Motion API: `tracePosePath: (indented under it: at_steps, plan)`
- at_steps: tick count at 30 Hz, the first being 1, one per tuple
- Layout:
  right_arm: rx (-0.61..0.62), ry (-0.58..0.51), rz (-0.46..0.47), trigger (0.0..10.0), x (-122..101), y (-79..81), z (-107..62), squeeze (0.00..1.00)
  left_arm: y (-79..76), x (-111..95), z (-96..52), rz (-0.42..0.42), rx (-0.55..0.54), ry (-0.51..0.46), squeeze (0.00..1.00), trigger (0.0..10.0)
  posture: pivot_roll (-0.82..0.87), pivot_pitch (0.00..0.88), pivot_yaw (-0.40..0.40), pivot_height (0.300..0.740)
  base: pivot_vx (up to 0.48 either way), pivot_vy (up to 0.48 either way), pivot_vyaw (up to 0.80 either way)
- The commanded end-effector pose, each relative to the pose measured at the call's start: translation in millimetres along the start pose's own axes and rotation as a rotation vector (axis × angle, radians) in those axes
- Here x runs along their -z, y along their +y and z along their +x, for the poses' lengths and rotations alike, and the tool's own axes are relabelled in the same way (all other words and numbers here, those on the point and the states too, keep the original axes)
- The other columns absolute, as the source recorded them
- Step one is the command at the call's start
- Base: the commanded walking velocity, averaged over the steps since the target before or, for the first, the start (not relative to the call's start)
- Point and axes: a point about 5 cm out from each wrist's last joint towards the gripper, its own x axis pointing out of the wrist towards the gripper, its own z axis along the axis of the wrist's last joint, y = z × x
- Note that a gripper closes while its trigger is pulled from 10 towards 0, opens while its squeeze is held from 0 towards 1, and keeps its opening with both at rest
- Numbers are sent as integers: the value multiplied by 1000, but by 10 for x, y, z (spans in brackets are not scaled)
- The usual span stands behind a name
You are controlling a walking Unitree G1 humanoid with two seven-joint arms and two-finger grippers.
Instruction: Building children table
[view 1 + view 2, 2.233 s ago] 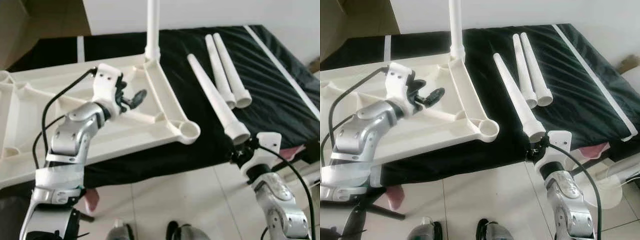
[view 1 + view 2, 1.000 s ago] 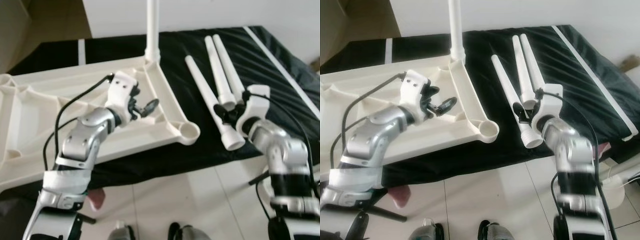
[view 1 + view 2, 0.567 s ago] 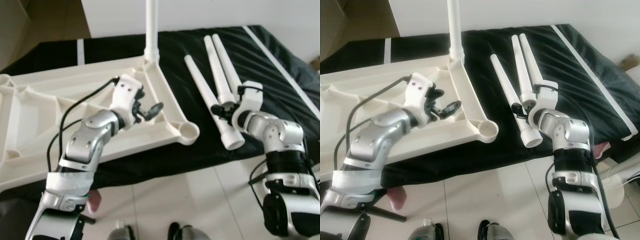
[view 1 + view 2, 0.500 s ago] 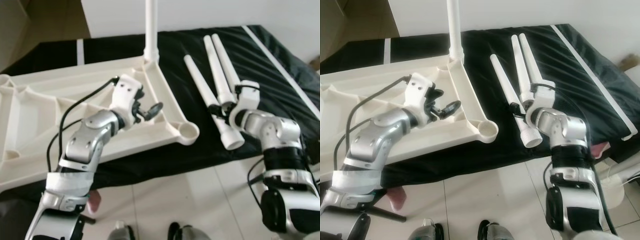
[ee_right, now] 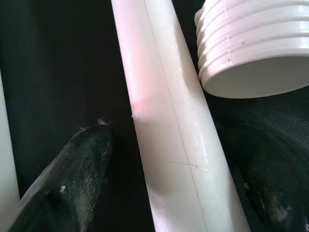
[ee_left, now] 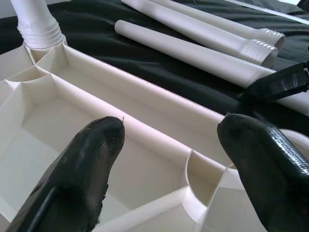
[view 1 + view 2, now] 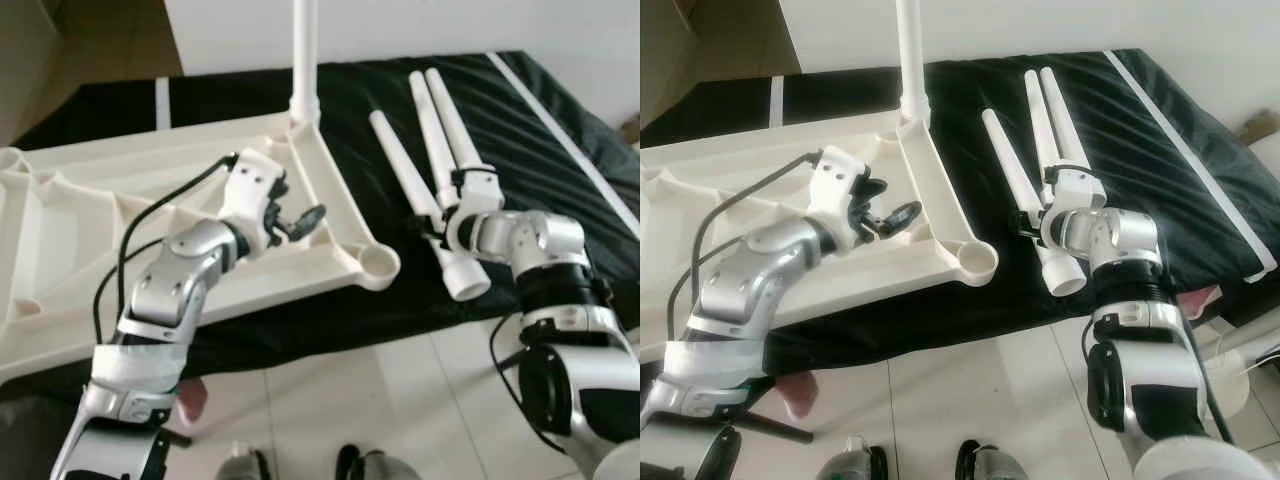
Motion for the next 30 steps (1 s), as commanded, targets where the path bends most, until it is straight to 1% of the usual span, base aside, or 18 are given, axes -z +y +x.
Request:
tracePosePath:
  at_steps: [1, 4, 5, 6, 9, 10, 12, 13, 14, 19, 21, 22, 25, 26, 27, 29, 30]
  plan:
    - [28, 114, 16, 10000, 207, -58, 62, 0, -1, 23, -26, -6, -22, 8, 0, 10000, 42, 160, -73, 740, 0, 0, 0]
    - [54, 151, 18, 10000, 242, -92, 78, 0, 10, 16, -29, -7, -28, 5, 0, 10000, 41, 157, -75, 740, 0, 0, 0]
    - [54, 151, 18, 10000, 242, -92, 78, 0, 10, 16, -29, -7, -28, 5, 0, 10000, 41, 157, -75, 740, 0, 0, 0]
    - [58, 178, 23, 10000, 240, -108, 84, 0, 16, 5, -25, -8, -33, 0, 0, 10000, 34, 157, -76, 740, 0, 0, 0]
    - [49, 205, 35, 9922, 247, -105, 81, 0, 17, 2, -22, -9, -34, -2, 0, 10000, 32, 158, -78, 740, 0, 0, 0]
    - [33, 221, 52, 4549, 257, -93, 83, 0, 18, -1, -21, -10, -35, -3, 0, 10000, 31, 159, -78, 740, 0, 0, 0]
    - [22, 231, 65, 4549, 262, -84, 85, 0, 19, -4, -21, -11, -35, -5, 0, 10000, 31, 159, -78, 740, 0, 0, 0]
    - [6, 243, 73, 2118, 274, -69, 86, 0, 19, -7, -20, -11, -37, -6, 0, 10000, 31, 160, -80, 740, 0, 0, 0]
    - [-20, 275, 87, 0, 299, -42, 90, 0, 25, -15, -22, -11, -41, -9, 0, 10000, 31, 161, -81, 740, 0, 0, 0]
    - [-63, 307, 108, 0, 324, 10, 94, 0, 38, -29, -27, -14, -47, -14, 0, 10000, 30, 163, -84, 740, 0, 0, 0]
    - [-76, 306, 106, 0, 319, 31, 94, 0, 43, -32, -30, -14, -50, -15, 0, 10000, 30, 163, -84, 740, 0, 0, 0]
    - [-97, 307, 107, 0, 303, 65, 96, 0, 52, -35, -34, -15, -52, -16, 0, 10000, 30, 162, -85, 740, 0, 0, 0]
    - [-108, 302, 102, 0, 278, 81, 96, 0, 59, -40, -37, -17, -54, -16, 0, 10000, 30, 160, -86, 740, 0, 0, 0]
    - [-118, 277, 100, 0, 238, 87, 93, 0, 75, -43, -42, -18, -57, -16, 0, 10000, 31, 160, -87, 740, 0, 0, 0]
    - [-118, 277, 100, 0, 238, 87, 93, 0, 75, -43, -42, -18, -57, -16, 0, 10000, 31, 160, -87, 740, 0, 0, 0]
    - [-136, 215, 98, 0, 141, 93, 84, 0, 106, -49, -49, -21, -63, -14, 0, 10000, 30, 158, -86, 740, 0, 0, 0]
    - [-136, 215, 98, 0, 141, 93, 84, 0, 106, -49, -49, -21, -63, -14, 0, 10000, 30, 158, -86, 740, 0, 0, 0]
